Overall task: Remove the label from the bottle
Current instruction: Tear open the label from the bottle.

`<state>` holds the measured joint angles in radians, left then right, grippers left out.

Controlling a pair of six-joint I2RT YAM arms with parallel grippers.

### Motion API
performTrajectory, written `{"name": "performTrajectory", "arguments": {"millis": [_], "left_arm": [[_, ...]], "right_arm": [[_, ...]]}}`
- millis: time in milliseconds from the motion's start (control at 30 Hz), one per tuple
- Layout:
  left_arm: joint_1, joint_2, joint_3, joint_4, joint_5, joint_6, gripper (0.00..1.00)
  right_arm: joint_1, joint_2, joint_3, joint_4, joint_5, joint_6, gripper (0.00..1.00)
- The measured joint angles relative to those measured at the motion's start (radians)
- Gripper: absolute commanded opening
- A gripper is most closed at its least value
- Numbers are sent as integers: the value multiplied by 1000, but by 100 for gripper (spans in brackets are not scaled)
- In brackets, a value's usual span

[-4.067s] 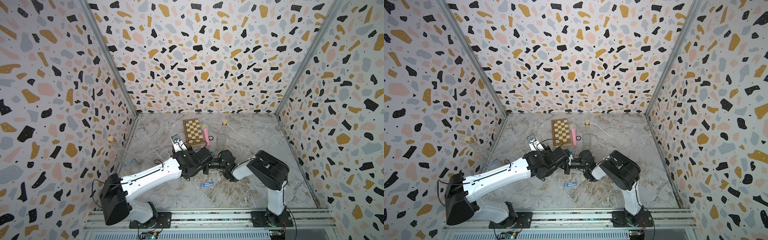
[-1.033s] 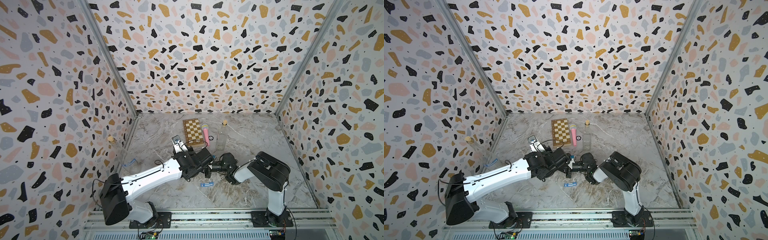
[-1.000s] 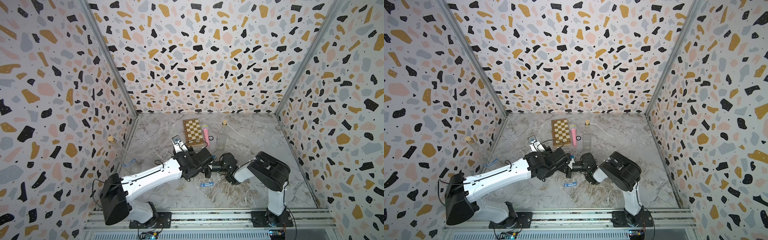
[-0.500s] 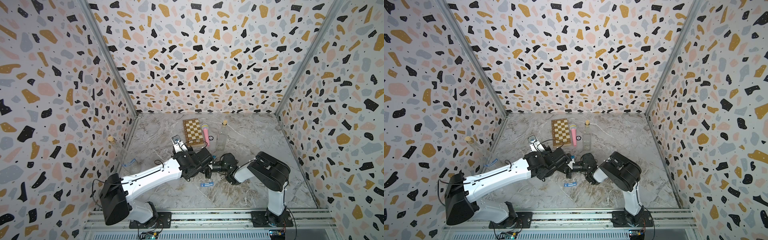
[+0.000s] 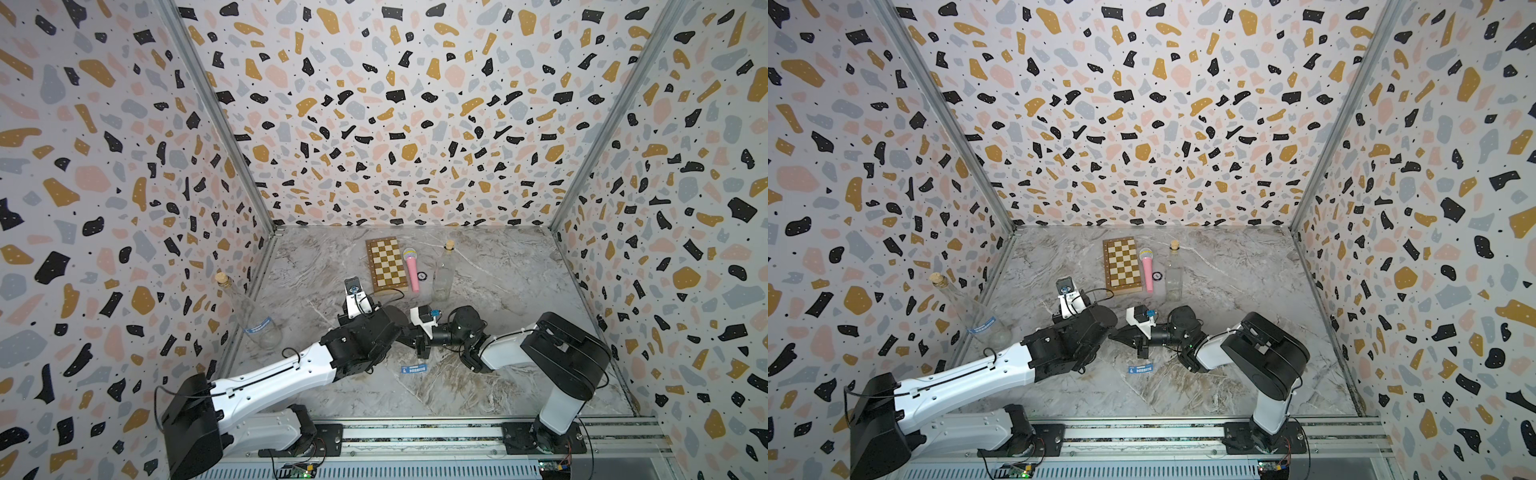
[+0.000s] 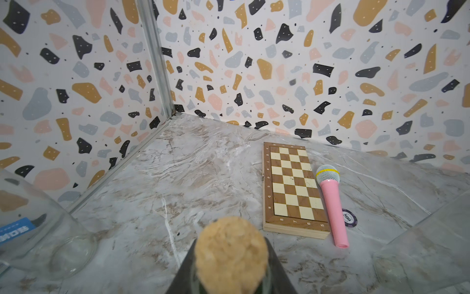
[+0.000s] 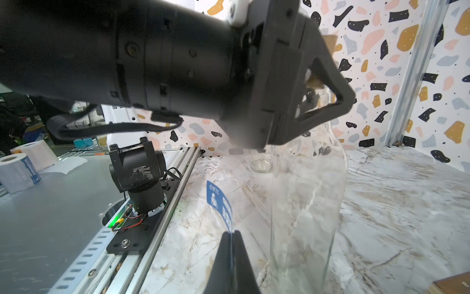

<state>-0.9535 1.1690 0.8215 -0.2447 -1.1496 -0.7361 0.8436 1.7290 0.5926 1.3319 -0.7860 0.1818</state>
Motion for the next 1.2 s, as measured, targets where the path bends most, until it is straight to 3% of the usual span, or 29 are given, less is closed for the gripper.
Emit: {"name": "performTrajectory", "arguments": {"millis": [467, 833, 1200], "left_arm": [[195, 100, 0, 418, 147, 378, 0], [279, 206, 16, 599, 178, 475, 0], [300, 283, 26, 771, 202, 547, 0]], "right_arm": [[-52, -155, -2, -280, 90, 41, 0], [-120, -167, 21, -481, 121, 136, 0], [-146, -167, 24, -566, 118, 182, 0]]}}
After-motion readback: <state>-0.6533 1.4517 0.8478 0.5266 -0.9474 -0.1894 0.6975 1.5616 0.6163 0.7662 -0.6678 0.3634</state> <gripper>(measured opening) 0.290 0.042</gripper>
